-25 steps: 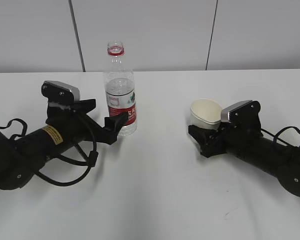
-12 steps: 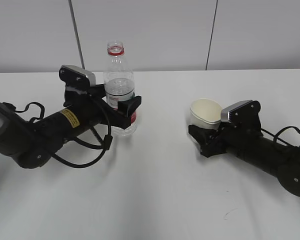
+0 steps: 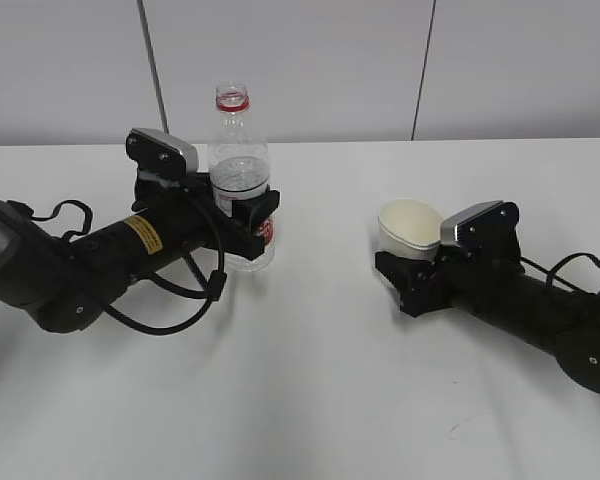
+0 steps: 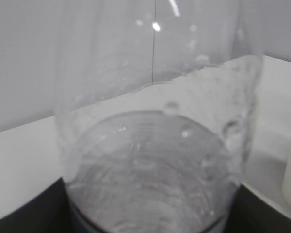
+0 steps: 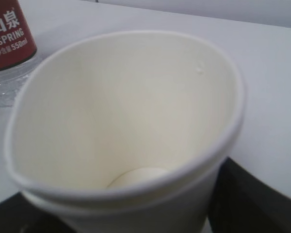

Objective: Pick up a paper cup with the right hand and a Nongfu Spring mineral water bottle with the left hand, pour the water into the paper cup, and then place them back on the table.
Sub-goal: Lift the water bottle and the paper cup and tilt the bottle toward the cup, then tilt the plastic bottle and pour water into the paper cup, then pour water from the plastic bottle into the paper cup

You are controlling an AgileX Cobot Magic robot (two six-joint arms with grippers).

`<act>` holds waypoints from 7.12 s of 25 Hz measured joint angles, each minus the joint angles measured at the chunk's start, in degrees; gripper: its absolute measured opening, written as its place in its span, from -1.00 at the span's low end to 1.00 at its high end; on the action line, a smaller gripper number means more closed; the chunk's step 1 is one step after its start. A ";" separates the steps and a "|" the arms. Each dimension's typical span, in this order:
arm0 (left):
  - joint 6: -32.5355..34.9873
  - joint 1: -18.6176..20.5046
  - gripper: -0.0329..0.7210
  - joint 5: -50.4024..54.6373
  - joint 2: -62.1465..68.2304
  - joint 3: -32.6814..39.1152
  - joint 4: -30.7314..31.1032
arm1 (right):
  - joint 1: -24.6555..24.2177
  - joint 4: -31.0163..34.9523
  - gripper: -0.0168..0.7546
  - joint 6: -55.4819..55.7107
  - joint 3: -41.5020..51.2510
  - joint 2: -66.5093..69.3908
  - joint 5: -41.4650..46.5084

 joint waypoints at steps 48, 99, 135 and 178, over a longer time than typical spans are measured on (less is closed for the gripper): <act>56.81 -0.05 -0.12 11.63 -4.82 0.16 -4.94 | 8.62 -22.47 0.36 9.79 -6.24 -2.66 4.21; 89.51 -0.05 -0.13 3.07 -4.82 0.29 -7.56 | 8.62 -18.26 0.35 9.91 -6.24 -2.66 6.84; 92.34 -0.05 -0.13 -1.42 -4.82 0.29 -10.57 | 8.62 -18.18 0.35 9.91 -6.24 -2.66 6.84; 92.59 -0.05 -0.13 -1.60 -4.82 0.29 -12.03 | 8.62 -17.90 0.35 10.02 -6.24 -2.66 6.84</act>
